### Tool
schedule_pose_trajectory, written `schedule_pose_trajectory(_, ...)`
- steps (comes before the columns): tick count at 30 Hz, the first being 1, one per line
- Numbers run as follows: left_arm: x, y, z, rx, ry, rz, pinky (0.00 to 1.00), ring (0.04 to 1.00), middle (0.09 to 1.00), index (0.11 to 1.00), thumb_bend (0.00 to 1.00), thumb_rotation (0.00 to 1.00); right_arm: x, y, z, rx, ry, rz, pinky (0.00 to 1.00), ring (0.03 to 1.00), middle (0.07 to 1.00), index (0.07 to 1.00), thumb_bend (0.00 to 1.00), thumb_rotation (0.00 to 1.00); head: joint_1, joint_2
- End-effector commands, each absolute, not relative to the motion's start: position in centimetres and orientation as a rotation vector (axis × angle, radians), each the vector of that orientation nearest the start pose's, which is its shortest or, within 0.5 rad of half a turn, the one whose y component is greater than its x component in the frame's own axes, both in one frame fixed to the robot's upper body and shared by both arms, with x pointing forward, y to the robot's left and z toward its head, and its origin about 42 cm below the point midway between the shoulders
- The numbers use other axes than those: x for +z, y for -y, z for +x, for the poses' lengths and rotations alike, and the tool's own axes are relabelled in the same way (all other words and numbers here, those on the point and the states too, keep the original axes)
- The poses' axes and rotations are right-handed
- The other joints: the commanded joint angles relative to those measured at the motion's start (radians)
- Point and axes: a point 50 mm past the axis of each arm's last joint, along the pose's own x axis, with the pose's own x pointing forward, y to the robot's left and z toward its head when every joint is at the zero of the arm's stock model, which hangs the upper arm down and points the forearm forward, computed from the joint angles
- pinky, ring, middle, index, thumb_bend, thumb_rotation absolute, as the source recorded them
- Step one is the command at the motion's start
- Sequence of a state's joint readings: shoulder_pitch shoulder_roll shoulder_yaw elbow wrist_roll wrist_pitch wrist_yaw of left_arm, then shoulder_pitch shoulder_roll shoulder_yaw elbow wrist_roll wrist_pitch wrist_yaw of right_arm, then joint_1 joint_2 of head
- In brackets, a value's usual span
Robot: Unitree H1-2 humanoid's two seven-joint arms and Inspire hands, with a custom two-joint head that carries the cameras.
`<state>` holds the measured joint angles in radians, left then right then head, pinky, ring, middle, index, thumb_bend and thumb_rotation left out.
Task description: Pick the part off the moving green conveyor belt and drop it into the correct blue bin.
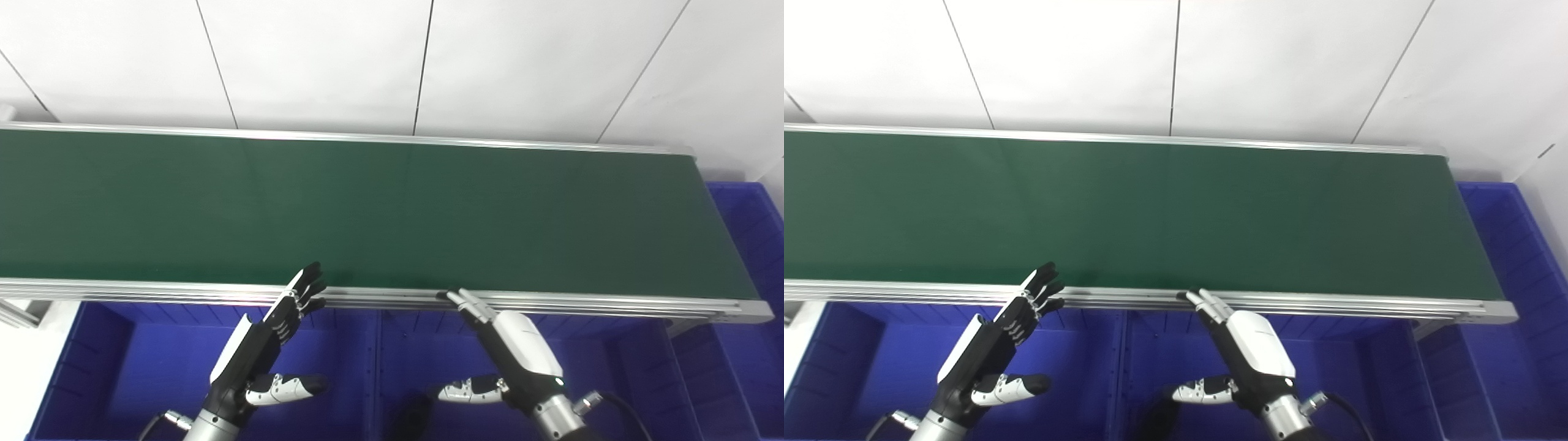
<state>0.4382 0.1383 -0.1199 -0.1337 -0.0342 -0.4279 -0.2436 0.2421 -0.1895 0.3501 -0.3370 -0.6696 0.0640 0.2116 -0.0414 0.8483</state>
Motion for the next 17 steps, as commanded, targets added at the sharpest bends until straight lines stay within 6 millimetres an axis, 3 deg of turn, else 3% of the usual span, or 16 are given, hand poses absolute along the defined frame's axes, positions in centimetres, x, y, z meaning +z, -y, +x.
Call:
schedule_pose_trajectory(1, 8.4, -23.0, 12.7, -0.293, 0.164, 0.102, 0.9, 0.974, 1.0, 0.976, 0.69, 0.56, 12.9, 17.0, 17.7, 0.419, 0.08, -0.659, 0.8, 0.912, 0.937, 0.929, 0.61, 0.38, 0.001, 0.001)
schedule_pose_trajectory(8, 8.5, -23.1, 12.8, -0.29, 0.158, 0.118, 0.9, 0.971, 1.0, 0.98, 0.68, 0.56, 13.0, 15.1, 14.1, 0.346, 0.035, -0.449, 0.78, 0.878, 0.926, 0.944, 0.61, 0.51, 0.006, 0.0)
schedule_pose_trajectory(17, 8.4, -23.1, 12.6, -0.277, 0.139, 0.131, 0.9, 0.966, 0.998, 0.979, 0.69, 0.57, 10.8, 14.8, 14.0, 0.337, 0.019, -0.396, 0.8, 0.902, 0.944, 0.978, 0.63, 0.59, 0.014, -0.004)
